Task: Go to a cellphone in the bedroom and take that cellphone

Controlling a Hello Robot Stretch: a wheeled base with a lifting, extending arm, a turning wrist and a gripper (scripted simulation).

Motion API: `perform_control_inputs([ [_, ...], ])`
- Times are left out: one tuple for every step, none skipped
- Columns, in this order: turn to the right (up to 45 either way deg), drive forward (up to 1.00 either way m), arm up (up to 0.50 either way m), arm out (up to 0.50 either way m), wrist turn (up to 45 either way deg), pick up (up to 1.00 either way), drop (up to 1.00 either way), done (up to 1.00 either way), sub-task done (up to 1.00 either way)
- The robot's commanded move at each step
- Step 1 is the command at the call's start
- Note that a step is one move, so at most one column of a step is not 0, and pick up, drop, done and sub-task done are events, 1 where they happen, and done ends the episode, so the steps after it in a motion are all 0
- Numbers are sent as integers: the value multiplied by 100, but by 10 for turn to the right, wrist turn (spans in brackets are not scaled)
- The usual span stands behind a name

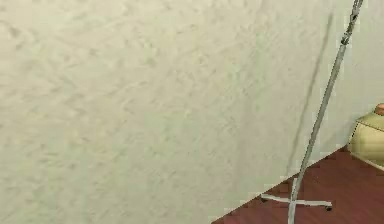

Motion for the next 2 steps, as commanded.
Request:
perform_control_inputs([
  [450, 0, 0, 0, 0, 0, 0, 0, 0],
  [330, 0, 0, 0, 0, 0, 0, 0, 0],
])
